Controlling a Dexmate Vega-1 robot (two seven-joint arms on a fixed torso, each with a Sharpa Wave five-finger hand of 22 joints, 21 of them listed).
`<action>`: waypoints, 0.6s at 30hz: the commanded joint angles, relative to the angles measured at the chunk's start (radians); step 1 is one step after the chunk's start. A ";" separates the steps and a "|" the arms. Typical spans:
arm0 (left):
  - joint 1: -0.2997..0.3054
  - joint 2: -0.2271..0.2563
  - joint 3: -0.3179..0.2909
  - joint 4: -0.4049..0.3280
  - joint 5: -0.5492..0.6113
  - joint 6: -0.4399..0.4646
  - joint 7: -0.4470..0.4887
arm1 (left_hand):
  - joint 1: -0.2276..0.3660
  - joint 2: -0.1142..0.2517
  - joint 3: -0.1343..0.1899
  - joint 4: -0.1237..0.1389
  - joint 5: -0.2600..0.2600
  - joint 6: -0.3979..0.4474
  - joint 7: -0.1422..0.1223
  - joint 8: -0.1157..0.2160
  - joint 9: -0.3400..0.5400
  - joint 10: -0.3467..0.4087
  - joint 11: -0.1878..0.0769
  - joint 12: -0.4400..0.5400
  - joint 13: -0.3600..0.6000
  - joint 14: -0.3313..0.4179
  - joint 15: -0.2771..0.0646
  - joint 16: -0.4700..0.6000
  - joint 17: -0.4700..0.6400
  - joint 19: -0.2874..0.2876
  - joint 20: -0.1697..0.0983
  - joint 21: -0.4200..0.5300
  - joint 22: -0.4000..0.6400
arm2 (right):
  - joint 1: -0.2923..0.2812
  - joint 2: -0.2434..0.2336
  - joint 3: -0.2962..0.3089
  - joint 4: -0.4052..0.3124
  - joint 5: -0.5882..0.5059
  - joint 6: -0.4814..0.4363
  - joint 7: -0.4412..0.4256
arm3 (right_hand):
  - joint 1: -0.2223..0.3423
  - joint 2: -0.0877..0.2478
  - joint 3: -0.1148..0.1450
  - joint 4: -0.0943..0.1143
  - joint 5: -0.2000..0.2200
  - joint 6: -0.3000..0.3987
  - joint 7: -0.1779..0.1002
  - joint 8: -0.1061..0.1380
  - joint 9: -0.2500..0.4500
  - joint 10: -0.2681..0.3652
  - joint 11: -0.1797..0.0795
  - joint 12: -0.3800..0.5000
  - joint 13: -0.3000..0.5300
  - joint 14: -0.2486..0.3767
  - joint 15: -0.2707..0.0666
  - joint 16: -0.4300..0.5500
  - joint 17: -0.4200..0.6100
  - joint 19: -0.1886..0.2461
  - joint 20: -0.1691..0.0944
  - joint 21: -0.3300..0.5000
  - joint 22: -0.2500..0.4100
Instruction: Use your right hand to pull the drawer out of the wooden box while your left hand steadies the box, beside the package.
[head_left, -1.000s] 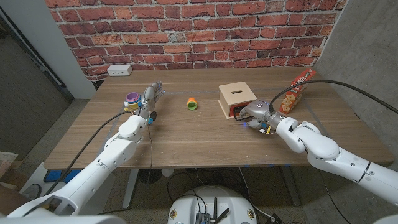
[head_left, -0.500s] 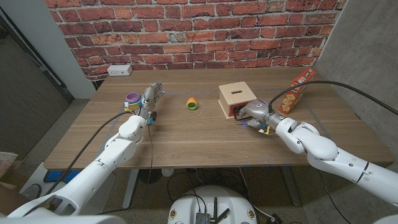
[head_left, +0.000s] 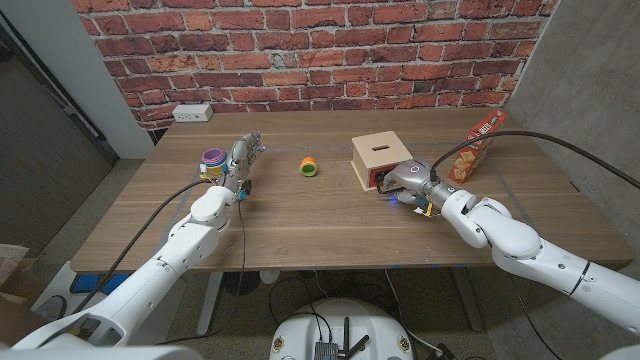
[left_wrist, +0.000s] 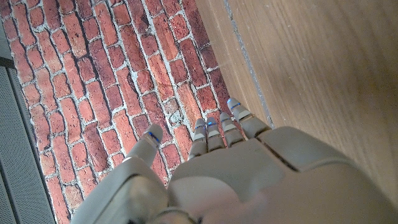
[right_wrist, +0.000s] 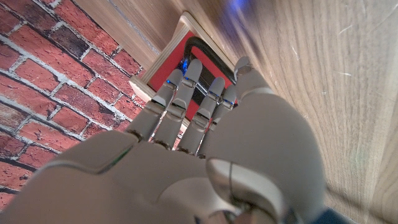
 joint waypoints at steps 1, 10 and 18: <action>-0.006 -0.002 0.001 0.009 -0.006 -0.006 -0.014 | -0.006 0.059 0.003 0.002 0.000 0.011 0.000 0.004 0.002 0.012 0.000 -0.001 0.004 0.011 -0.001 0.001 0.003 0.010 -0.052 0.003 0.005 | 0.002 0.009 -0.005 0.007 -0.004 -0.007 0.001 | 0.004 0.006 -0.010 0.005 -0.001 0.009 -0.002 0.006 0.002 0.008 -0.005 -0.007 0.000 0.014 -0.143 -0.004 0.005 0.018 -0.116 0.010 0.006; -0.002 -0.001 0.000 0.004 -0.004 -0.005 -0.008 | -0.007 0.058 0.003 0.002 0.000 0.012 -0.001 0.004 0.002 0.013 -0.001 -0.001 0.004 0.015 -0.001 0.001 0.003 0.016 -0.045 0.005 0.005 | 0.002 0.013 -0.004 0.013 0.001 -0.005 -0.025 | 0.014 0.024 -0.023 0.005 -0.006 0.063 0.001 0.027 0.007 0.058 -0.004 0.003 0.004 0.056 -0.145 0.010 0.031 0.035 -0.129 0.019 0.012; -0.002 0.000 0.002 0.001 -0.002 -0.002 -0.006 | -0.008 0.058 0.004 0.003 0.000 0.012 0.000 0.004 0.002 0.014 -0.001 -0.001 0.004 0.015 0.000 0.001 0.003 0.017 -0.044 0.005 0.005 | 0.006 0.014 -0.002 0.016 0.012 -0.003 -0.025 | 0.015 0.033 -0.029 0.005 -0.009 0.104 0.001 0.046 0.009 0.087 -0.004 0.001 0.005 0.076 -0.145 -0.002 0.039 0.037 -0.135 0.020 0.012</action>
